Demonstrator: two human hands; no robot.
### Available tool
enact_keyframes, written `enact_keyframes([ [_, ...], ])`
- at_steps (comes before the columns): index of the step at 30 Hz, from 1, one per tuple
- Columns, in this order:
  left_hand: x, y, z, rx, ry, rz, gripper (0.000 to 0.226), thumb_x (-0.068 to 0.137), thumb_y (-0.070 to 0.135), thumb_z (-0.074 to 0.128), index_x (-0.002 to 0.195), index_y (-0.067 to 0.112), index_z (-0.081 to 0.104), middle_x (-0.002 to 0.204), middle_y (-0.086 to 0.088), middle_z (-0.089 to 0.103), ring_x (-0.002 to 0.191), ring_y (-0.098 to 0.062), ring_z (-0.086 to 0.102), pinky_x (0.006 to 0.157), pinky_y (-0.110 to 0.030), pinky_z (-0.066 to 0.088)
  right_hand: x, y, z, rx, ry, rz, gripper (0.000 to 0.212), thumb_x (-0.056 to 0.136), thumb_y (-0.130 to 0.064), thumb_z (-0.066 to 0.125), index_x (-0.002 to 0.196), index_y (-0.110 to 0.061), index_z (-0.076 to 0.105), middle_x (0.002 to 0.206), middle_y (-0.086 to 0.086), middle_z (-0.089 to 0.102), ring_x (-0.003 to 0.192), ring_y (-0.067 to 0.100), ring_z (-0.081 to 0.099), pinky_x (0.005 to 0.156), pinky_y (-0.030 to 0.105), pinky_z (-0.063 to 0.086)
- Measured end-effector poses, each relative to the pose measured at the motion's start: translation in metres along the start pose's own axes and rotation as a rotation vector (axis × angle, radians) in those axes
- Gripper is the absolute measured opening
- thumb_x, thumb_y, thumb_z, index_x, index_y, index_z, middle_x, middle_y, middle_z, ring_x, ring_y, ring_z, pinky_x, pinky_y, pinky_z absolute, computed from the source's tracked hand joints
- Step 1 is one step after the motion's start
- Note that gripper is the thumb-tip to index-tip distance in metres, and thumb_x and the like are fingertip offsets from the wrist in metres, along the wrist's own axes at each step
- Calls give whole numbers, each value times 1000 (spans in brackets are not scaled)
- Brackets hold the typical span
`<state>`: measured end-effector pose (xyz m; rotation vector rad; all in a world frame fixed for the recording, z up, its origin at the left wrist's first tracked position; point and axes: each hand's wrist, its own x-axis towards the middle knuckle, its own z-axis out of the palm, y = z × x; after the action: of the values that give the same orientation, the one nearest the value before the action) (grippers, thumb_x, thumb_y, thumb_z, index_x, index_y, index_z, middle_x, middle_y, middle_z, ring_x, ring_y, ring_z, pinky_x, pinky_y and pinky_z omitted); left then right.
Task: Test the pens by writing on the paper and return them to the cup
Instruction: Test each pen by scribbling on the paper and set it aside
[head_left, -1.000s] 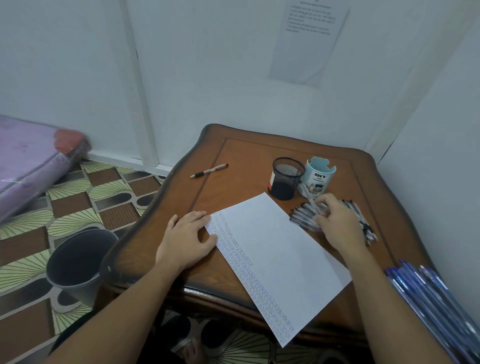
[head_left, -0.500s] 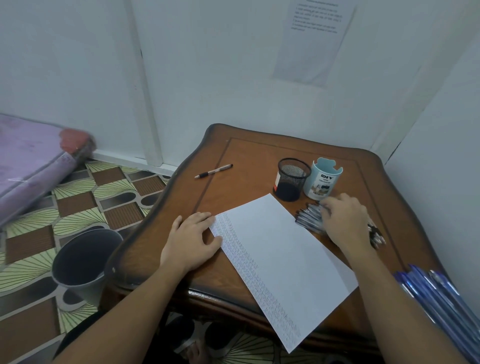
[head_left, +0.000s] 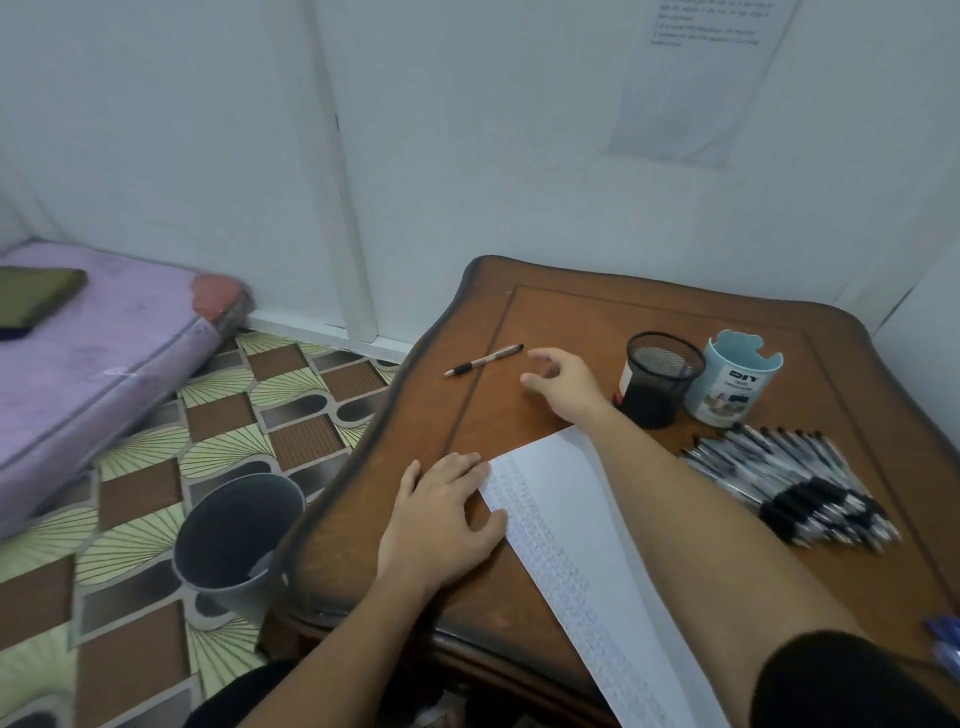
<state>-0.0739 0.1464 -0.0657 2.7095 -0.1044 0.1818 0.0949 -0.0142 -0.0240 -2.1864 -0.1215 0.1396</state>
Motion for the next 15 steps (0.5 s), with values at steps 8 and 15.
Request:
enact_keyframes([
  [8, 2, -3, 2, 13, 21, 7, 64, 86, 64, 38, 144, 38, 39, 152, 24, 29, 142, 4, 15, 118, -34, -6, 58, -6, 21, -426, -15, 39, 54, 100, -38, 50, 150, -47, 30, 150, 10, 34, 135, 32, 31, 108, 43, 26],
  [15, 2, -5, 4, 23, 25, 2, 62, 86, 62, 42, 143, 39, 40, 151, 26, 29, 141, 6, 14, 117, -31, -8, 59, -3, 23, -417, 38, 8, 21, 97, -38, 56, 117, -34, 61, 135, 7, 41, 128, 30, 35, 105, 42, 29],
])
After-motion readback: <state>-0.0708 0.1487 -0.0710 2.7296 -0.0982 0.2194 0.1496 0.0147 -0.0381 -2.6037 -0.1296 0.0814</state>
